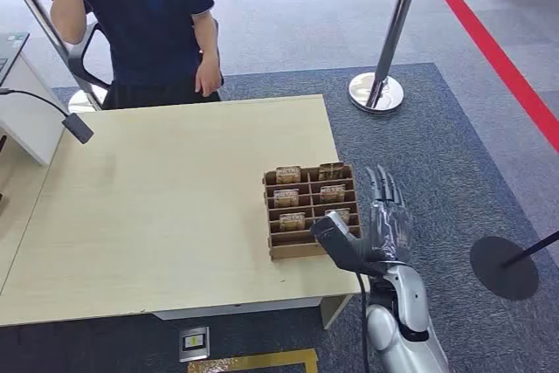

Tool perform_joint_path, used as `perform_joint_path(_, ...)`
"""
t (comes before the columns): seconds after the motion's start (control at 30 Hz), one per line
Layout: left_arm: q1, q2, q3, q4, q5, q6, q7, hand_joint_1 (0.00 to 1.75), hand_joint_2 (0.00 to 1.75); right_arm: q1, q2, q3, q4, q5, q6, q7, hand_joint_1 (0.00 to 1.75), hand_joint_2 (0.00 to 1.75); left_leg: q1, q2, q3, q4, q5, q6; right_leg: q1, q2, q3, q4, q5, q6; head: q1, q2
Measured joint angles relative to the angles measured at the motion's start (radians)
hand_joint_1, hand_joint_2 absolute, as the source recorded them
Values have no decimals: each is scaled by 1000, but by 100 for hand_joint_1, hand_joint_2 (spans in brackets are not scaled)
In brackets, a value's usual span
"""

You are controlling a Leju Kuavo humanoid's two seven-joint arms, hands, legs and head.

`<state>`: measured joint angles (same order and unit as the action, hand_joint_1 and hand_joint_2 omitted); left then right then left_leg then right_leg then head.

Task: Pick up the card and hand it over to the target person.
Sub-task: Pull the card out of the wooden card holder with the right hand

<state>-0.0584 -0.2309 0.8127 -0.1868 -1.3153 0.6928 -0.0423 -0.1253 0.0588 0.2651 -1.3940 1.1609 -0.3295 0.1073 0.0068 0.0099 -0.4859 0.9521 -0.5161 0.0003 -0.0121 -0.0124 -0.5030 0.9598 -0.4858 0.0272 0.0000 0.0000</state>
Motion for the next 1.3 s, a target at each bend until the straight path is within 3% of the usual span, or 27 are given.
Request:
perform_joint_path(0.57, -2, 2, 4, 0, 7, -4, 8, 0, 0, -75, 9, 39, 72, 16, 44, 39, 55, 175, 0, 0, 0, 0, 0, 0, 0, 0, 0, 0, 0, 0, 0, 0)
perform_joint_path(1.3, 1, -10, 3, -22, -1, 5, 10, 0, 0, -67, -8, 62, 113, 25, 83, 78, 62, 175, 0, -1, 0, 0, 0, 0, 0, -1, 1, 0, -1, 0, 0, 0)
